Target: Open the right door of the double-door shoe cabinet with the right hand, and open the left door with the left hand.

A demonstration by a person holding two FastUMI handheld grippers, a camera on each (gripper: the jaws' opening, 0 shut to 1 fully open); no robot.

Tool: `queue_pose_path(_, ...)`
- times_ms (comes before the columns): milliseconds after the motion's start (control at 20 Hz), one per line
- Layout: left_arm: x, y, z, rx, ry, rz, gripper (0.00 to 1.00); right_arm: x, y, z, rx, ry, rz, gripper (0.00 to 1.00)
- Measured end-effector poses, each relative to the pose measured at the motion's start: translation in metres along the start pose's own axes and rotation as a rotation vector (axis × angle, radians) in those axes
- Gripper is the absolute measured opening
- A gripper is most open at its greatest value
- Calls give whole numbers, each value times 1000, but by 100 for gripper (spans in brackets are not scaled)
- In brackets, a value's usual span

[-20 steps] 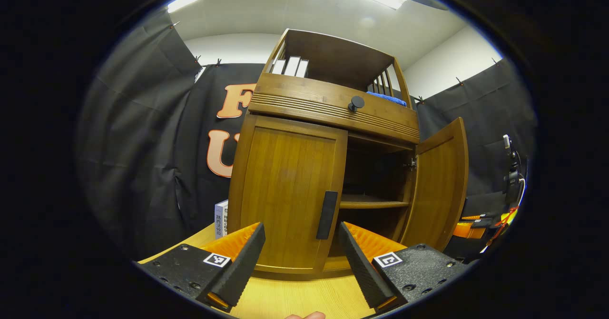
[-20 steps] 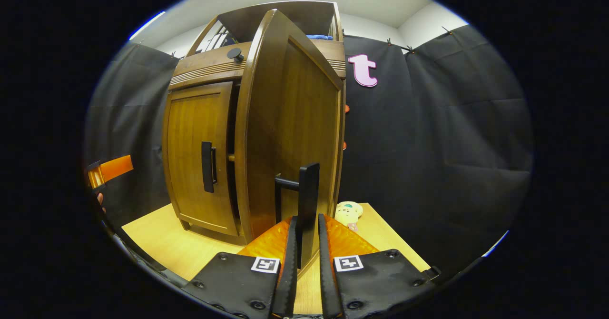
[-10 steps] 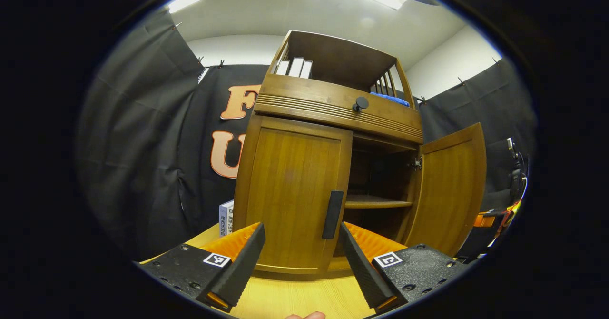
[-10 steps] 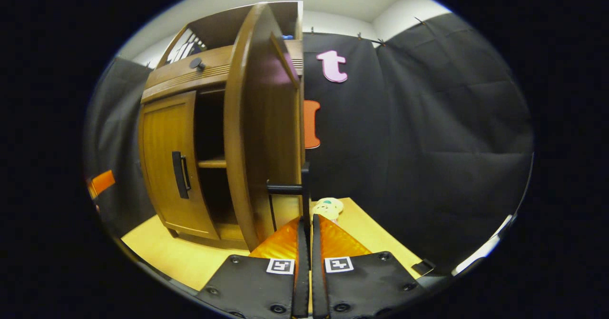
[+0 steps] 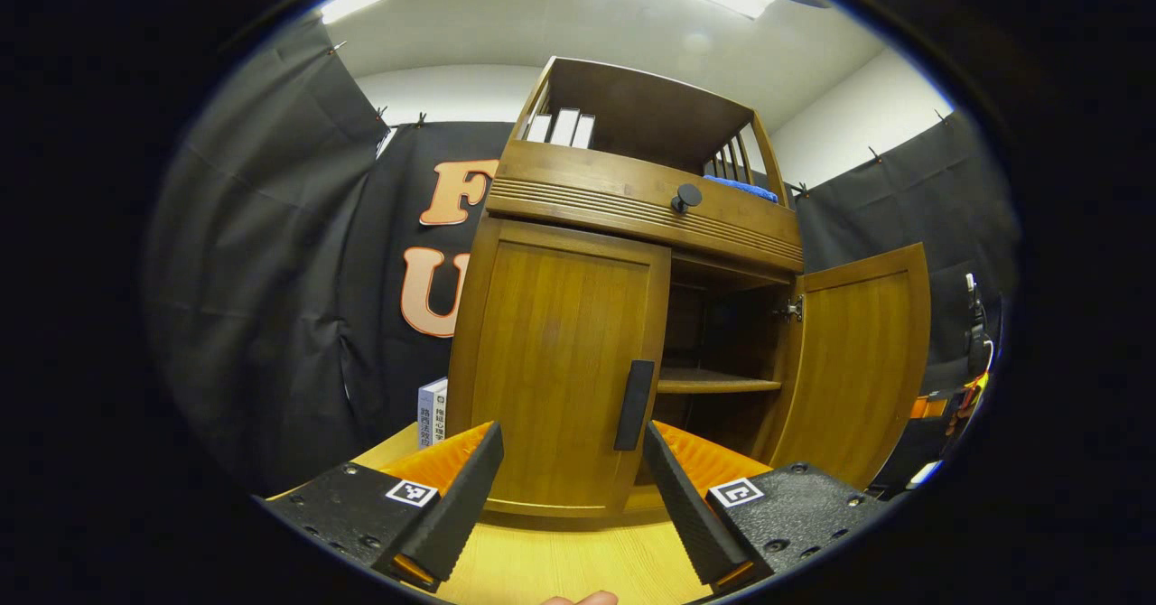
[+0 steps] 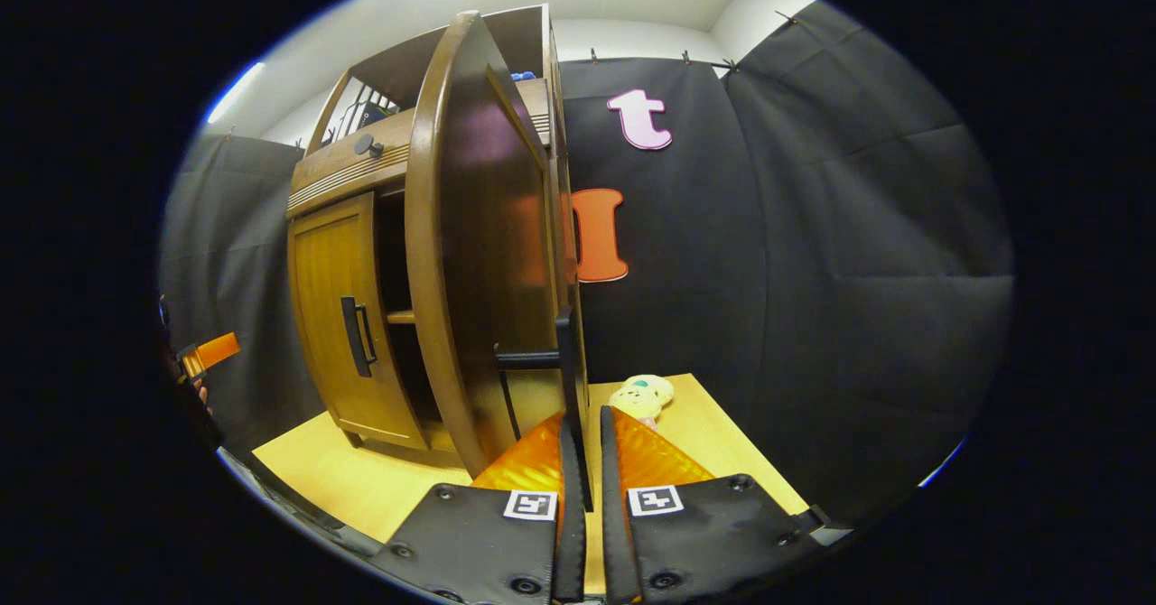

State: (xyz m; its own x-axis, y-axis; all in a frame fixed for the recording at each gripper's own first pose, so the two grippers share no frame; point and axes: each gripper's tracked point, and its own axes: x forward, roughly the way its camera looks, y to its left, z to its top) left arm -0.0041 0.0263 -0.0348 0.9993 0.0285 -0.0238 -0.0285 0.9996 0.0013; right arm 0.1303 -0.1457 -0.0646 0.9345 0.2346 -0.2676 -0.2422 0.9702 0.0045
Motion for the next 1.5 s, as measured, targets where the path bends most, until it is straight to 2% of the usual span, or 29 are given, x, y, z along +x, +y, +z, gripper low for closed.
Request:
queue_pose_path(100,-4,2,1,3,-2,4,94,-1,-8,0,3,-1,26,16)
queue_pose_path(150,-6,3,2,4,-2,5,91,0,-11,0,10,1,40,11)
queue_pose_path(200,-8,4,2,5,-2,6,94,2,-15,1,10,0,54,7)
queue_pose_path(250,-9,4,2,5,-1,6,94,3,-19,2,6,2,67,16)
queue_pose_path(300,-9,4,2,4,0,5,91,2,-22,2,11,5,78,16)
queue_pose_path(350,-11,3,2,2,-1,3,94,3,-23,2,18,9,89,16)
queue_pose_path(400,-11,3,2,0,-1,1,91,2,-24,0,19,8,98,16)
queue_pose_path(450,-13,2,2,-1,-1,-2,91,1,-22,1,15,5,107,4)
queue_pose_path(500,-13,1,3,0,-1,-4,91,-1,-21,1,11,1,111,28)
queue_pose_path(550,-15,2,3,3,-1,-5,91,-2,-22,1,8,-2,106,3)
queue_pose_path(600,-18,3,3,8,-1,-4,91,-5,-24,-1,10,-8,99,28)
queue_pose_path(650,-21,4,3,12,-1,-1,91,-6,-24,-2,15,-11,91,17)
queue_pose_path(750,-24,6,2,21,3,6,94,-19,-27,-5,7,-10,53,19)
queue_pose_path(800,-26,8,1,23,4,11,91,-28,-32,-7,0,-14,23,7)
queue_pose_path(850,-26,10,0,22,6,16,91,-37,-35,-8,-2,-23,-15,19)
queue_pose_path(900,-25,11,0,19,7,19,94,-47,-39,-8,0,-32,-50,19)
queue_pose_path(950,-24,10,-1,13,7,19,91,-58,-41,-8,1,-40,-83,19)
queue_pose_path(1000,-20,8,-3,13,13,11,94,-68,-42,-8,0,-46,-118,19)
queue_pose_path(1100,-14,8,-6,33,28,10,94,-90,-31,0,-3,-78,-167,19)
queue_pose_path(1150,-11,6,-7,39,30,6,91,-99,-24,6,-5,-92,-187,19)
queue_pose_path(1200,-5,4,-7,44,30,1,94,-107,-16,11,-12,-103,-204,19)
queue_pose_path(1250,-1,1,-6,46,29,-7,91,-113,-10,16,-16,-110,-226,19)
queue_pose_path(1350,11,-5,-6,43,30,-24,91,-122,9,27,-4,-122,-238,19)
queue_pose_path(1400,18,-10,-7,37,35,-35,94,-125,22,26,3,-134,-226,19)
queue_pose_path(1500,34,-19,-11,15,55,-69,91,-132,39,31,12,-160,-210,19)
